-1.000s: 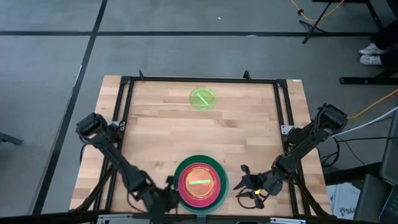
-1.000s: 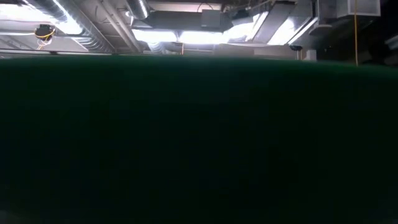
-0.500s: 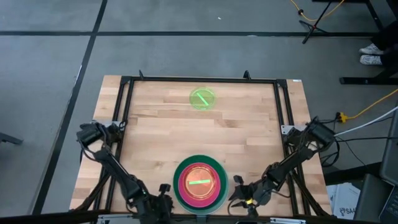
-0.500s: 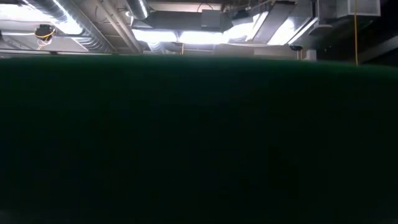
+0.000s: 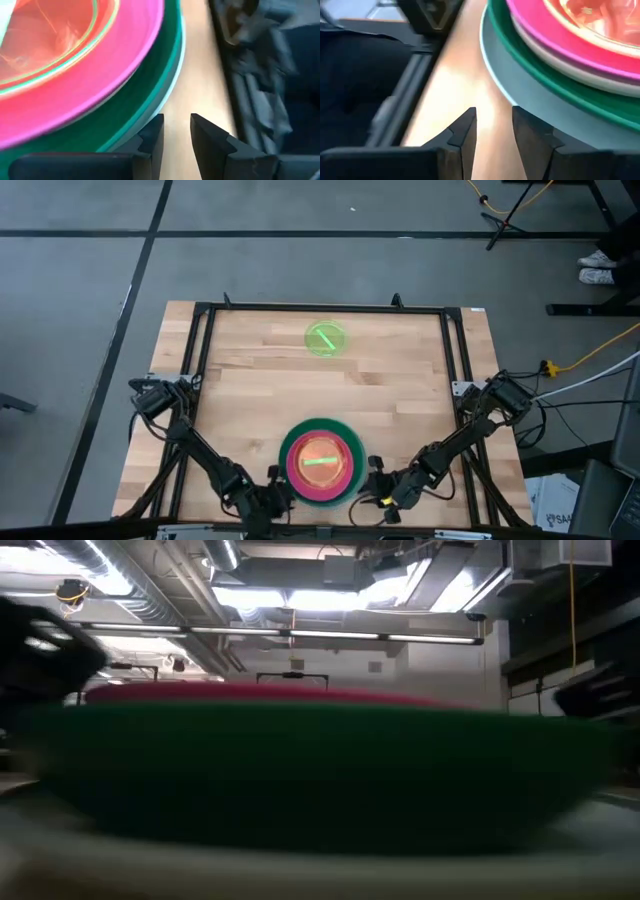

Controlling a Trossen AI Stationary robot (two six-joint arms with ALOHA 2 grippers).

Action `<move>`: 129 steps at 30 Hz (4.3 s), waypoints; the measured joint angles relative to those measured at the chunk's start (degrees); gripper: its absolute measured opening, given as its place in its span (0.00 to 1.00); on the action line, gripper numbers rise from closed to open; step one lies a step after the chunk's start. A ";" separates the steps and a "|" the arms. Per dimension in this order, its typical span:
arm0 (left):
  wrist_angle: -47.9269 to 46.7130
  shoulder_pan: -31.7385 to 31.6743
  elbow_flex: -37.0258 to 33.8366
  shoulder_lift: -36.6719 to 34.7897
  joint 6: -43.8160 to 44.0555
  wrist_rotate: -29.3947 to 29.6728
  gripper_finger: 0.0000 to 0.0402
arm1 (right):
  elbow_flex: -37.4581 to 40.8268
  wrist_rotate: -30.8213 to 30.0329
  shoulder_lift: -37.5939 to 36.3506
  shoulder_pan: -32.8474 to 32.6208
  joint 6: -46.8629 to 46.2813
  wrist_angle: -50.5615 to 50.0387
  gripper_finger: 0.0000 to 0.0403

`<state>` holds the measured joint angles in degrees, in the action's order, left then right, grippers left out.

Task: Stack plastic plates
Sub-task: Stack the light green plate on top of the other light green plate

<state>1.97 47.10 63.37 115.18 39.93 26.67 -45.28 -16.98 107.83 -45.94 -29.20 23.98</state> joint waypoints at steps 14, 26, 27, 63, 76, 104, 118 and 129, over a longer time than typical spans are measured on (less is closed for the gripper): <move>-8.75 -3.88 0.07 -1.90 -0.59 -3.64 0.22 | 0.05 3.59 -2.50 6.00 4.18 -9.35 0.31; -17.62 -1.32 -0.91 -14.54 -12.38 2.10 0.22 | 0.17 -5.33 -23.44 10.51 9.84 -36.03 0.31; -17.53 -1.50 -1.92 -15.71 -13.53 2.83 0.22 | 0.18 -6.49 -24.91 11.80 11.31 -37.08 0.31; 34.49 -31.12 -44.57 -36.23 -33.04 -6.03 0.22 | -17.90 24.11 1.87 81.25 25.09 -26.41 0.31; 32.99 -33.88 -44.57 -36.06 -33.11 -12.03 0.22 | -27.34 24.30 8.64 81.98 26.84 -37.03 0.31; 32.11 -35.59 -44.57 -36.06 -39.08 -10.76 0.22 | -27.32 27.09 5.79 81.96 32.92 -36.36 0.00; 31.44 -35.42 -44.51 -36.13 -39.11 -8.37 0.22 | -27.32 31.64 -6.82 74.10 32.75 -44.84 0.00; 28.78 -35.11 -44.50 -37.25 -39.19 -6.11 0.22 | -27.32 38.05 -11.43 64.42 32.17 -48.10 0.00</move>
<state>30.75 11.99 18.87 77.93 0.73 20.56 -72.60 21.06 96.40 18.49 2.96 -24.12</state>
